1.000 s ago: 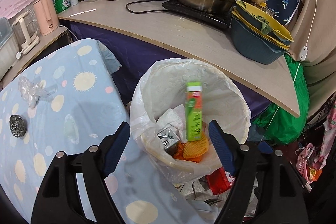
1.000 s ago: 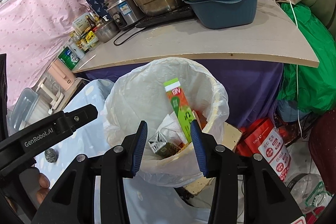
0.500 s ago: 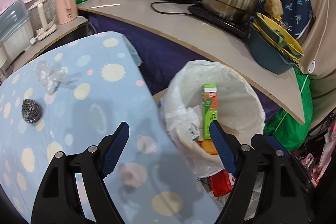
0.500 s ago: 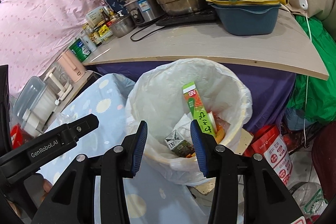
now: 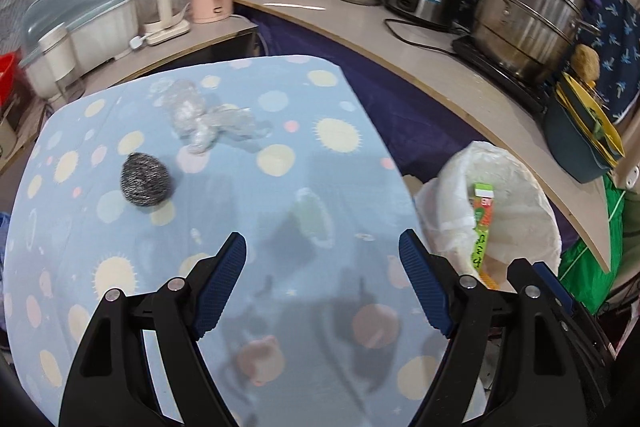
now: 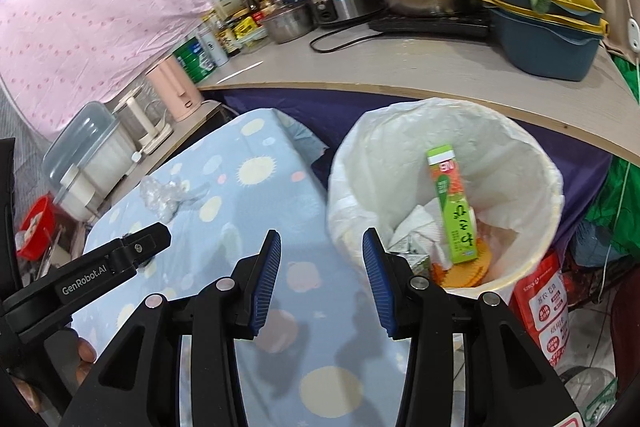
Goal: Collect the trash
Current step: 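Move both open tools back over the scrubber and plastic bag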
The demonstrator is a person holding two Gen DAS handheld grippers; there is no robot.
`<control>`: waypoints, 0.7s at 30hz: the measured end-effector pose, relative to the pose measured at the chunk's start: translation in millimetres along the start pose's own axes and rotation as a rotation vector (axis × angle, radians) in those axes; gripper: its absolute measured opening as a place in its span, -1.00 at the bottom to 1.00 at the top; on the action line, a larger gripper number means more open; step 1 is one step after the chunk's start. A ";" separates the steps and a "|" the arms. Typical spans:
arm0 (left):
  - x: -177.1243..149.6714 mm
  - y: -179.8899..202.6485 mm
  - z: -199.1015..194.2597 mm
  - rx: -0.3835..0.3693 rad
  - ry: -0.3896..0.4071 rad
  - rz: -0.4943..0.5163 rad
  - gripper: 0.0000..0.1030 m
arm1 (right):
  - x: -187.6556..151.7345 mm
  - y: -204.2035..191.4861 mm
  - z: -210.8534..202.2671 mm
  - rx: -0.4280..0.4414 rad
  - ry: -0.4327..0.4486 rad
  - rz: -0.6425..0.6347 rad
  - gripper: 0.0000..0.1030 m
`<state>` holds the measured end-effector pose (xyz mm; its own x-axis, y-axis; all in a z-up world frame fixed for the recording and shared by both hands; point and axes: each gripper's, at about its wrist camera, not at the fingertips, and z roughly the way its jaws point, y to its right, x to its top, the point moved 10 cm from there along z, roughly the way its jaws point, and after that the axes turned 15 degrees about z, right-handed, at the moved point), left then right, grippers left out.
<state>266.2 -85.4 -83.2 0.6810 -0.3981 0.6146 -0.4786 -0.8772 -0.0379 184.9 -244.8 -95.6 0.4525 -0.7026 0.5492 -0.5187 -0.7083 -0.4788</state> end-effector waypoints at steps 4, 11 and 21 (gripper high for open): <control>-8.8 -24.8 -0.8 0.023 -0.006 -0.031 0.45 | -10.3 -24.4 7.1 0.014 -0.019 -0.043 -0.19; -22.1 -67.9 -0.6 0.051 -0.016 -0.092 0.45 | -27.7 -68.3 22.9 0.037 -0.045 -0.111 -0.19; -38.6 -141.1 6.0 0.123 -0.036 -0.195 0.63 | -45.8 -123.7 58.7 0.069 -0.092 -0.190 -0.19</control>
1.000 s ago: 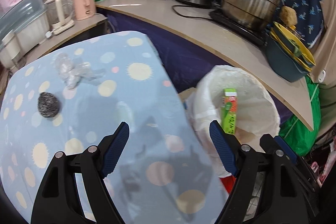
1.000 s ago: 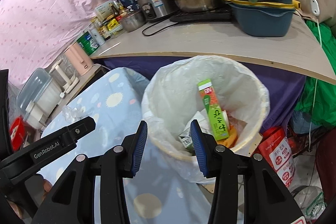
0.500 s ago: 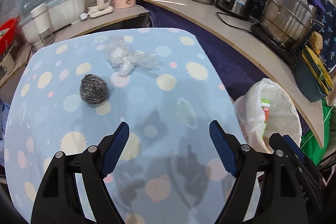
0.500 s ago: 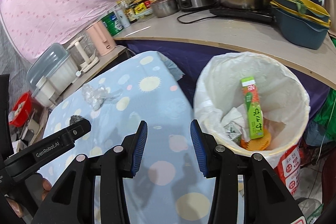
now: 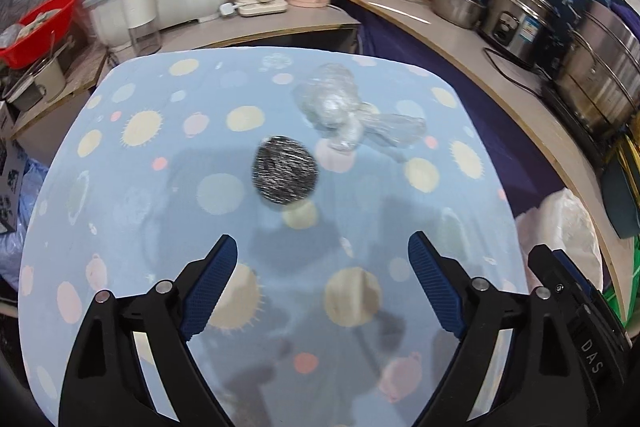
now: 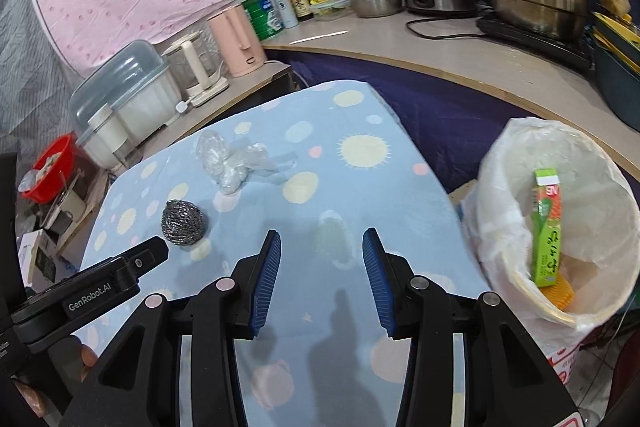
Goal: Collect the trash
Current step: 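Move both open tools back over the scrubber and plastic bag, then grasp the steel wool scrubber with the left tool while the right tool grasps the plastic bag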
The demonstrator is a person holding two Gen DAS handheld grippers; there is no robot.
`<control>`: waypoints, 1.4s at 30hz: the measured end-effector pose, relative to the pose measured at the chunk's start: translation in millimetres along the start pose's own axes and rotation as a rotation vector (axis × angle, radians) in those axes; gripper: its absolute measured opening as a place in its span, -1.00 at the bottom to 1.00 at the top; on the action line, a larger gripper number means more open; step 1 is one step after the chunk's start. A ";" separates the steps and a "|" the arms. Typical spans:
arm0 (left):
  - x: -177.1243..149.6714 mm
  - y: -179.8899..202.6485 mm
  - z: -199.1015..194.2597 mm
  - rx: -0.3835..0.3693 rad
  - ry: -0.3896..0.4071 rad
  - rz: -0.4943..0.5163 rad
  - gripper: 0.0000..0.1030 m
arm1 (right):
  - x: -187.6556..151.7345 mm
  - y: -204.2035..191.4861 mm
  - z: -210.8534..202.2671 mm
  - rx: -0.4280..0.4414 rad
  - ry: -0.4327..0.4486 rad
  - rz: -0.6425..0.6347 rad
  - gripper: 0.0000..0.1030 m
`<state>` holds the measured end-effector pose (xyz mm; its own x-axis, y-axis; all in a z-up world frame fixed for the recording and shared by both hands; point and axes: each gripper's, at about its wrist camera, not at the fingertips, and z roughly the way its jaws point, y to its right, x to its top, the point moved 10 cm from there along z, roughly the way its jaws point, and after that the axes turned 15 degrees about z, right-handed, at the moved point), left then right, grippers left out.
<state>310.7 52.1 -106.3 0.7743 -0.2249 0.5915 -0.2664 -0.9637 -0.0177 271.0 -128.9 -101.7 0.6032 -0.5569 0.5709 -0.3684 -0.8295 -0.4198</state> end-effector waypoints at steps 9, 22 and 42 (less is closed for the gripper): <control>7.5 -35.3 28.7 0.025 -0.026 -0.052 0.68 | 9.6 -43.4 47.2 0.030 -0.032 -0.052 -0.19; 30.0 -48.0 77.2 0.012 -0.061 -0.083 0.68 | 31.5 -73.3 117.9 0.048 -0.067 -0.071 -0.19; 31.3 -58.0 109.9 -0.033 -0.086 -0.116 0.02 | 24.9 -113.6 186.5 0.114 -0.168 -0.120 0.09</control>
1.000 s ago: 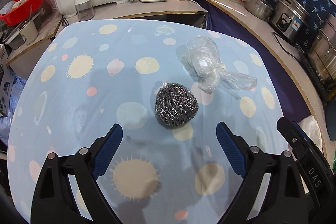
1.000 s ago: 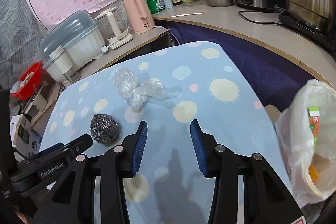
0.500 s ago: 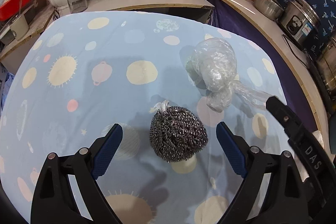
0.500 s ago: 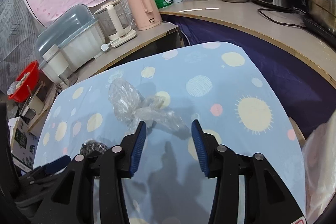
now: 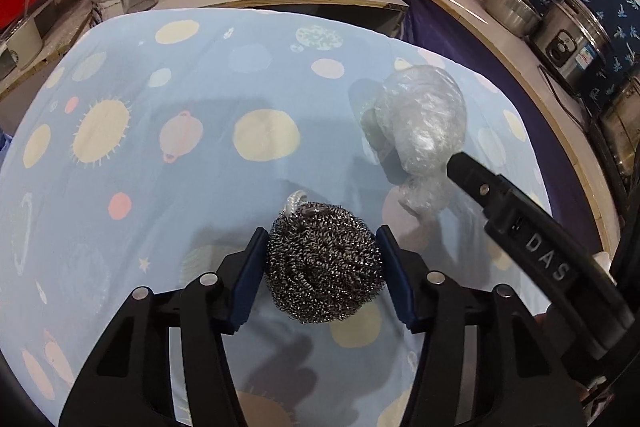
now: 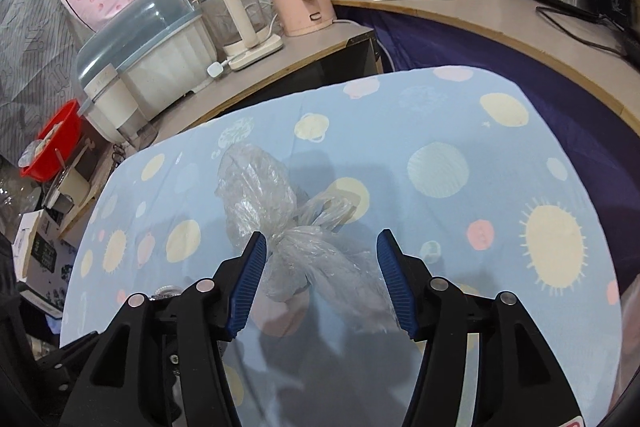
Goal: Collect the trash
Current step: 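Grasp the steel wool scrubber with the left tool while the right tool grasps the plastic bag, then lift the scrubber and plastic bag and carry them over the bin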
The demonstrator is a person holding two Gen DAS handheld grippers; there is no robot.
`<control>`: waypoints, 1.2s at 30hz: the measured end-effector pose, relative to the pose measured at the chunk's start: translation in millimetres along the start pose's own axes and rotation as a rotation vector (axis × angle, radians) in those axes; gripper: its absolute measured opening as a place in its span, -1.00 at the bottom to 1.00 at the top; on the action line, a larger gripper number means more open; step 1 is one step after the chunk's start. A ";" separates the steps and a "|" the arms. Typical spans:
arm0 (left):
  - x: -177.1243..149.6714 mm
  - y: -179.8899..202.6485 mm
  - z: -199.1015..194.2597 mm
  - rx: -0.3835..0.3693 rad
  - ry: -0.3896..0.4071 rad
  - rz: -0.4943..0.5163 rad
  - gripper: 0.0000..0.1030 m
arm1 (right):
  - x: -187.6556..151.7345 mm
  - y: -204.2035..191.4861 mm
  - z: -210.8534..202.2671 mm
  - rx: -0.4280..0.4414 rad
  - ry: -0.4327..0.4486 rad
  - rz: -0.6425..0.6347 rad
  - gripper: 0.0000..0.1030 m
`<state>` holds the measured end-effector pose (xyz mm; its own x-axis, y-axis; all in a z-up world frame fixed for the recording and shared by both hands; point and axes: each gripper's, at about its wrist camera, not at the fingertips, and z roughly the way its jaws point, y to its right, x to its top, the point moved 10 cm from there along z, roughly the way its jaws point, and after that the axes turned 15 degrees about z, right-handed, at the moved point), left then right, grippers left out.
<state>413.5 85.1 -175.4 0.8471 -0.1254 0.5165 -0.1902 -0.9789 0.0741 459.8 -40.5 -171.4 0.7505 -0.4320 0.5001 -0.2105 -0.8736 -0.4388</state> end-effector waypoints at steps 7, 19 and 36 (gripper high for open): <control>1.8 -9.9 3.7 0.003 0.002 -0.027 0.00 | -5.9 -6.3 17.8 0.008 -0.024 -0.002 -0.02; -2.9 2.5 -6.9 0.000 -0.007 0.000 -0.03 | -11.5 4.3 -14.8 0.035 -0.006 0.039 -0.58; -30.0 77.6 -85.6 -0.063 0.057 0.120 -0.03 | -33.6 57.1 -151.8 0.003 0.137 0.116 -0.58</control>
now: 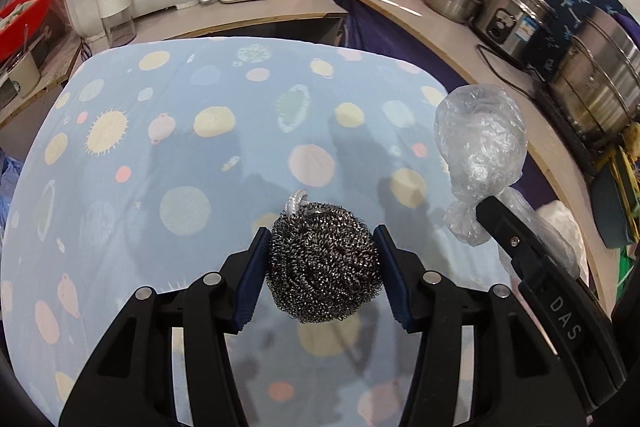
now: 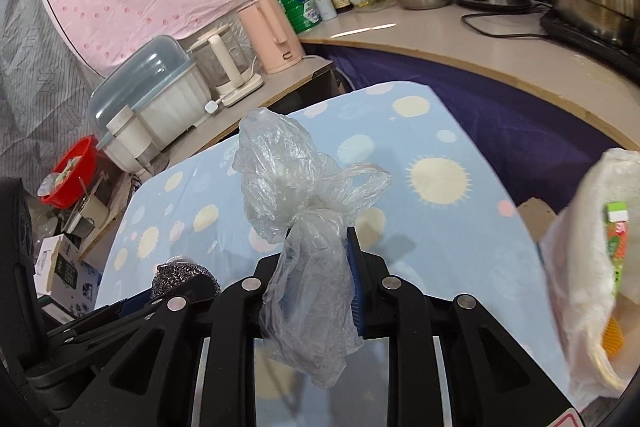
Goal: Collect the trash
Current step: 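Lift the scrubber and plastic bag and carry them over the bin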
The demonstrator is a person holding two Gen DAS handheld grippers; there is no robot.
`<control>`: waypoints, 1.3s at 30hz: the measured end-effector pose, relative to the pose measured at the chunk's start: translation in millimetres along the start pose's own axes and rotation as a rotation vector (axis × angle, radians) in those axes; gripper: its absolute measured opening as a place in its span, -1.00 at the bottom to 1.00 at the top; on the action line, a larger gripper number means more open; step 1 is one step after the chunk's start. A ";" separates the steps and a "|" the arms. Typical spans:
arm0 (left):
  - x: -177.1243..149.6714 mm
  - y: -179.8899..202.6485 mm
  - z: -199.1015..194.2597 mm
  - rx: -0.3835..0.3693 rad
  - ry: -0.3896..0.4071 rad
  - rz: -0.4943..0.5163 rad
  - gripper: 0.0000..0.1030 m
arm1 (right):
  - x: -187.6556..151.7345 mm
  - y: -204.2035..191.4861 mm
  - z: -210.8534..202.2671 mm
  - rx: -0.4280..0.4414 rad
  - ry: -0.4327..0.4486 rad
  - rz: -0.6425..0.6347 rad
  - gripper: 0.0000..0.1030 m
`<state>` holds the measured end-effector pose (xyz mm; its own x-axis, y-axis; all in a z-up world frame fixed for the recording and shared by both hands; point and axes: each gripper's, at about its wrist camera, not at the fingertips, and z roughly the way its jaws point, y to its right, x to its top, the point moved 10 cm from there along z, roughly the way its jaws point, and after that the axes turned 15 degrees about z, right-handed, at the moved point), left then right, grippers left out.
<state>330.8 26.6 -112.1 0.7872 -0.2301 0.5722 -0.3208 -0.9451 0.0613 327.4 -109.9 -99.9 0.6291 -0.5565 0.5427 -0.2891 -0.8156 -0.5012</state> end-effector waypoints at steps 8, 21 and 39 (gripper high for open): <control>-16.1 55.1 -33.5 -0.037 0.022 0.075 -0.03 | -6.4 37.3 -67.0 -0.018 0.061 0.028 -0.58; -36.8 146.9 -64.0 -0.079 0.046 0.211 -0.03 | -9.5 110.3 -140.5 -0.065 0.136 0.104 -0.58; -52.1 265.7 -74.8 -0.123 0.057 0.408 -0.03 | -4.3 229.7 -214.4 -0.170 0.243 0.247 -0.58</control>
<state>165.1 -195.2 -64.4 0.5533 -0.5631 0.6139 -0.6634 -0.7436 -0.0842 103.6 -328.8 -72.8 0.3419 -0.7444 0.5735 -0.5392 -0.6553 -0.5291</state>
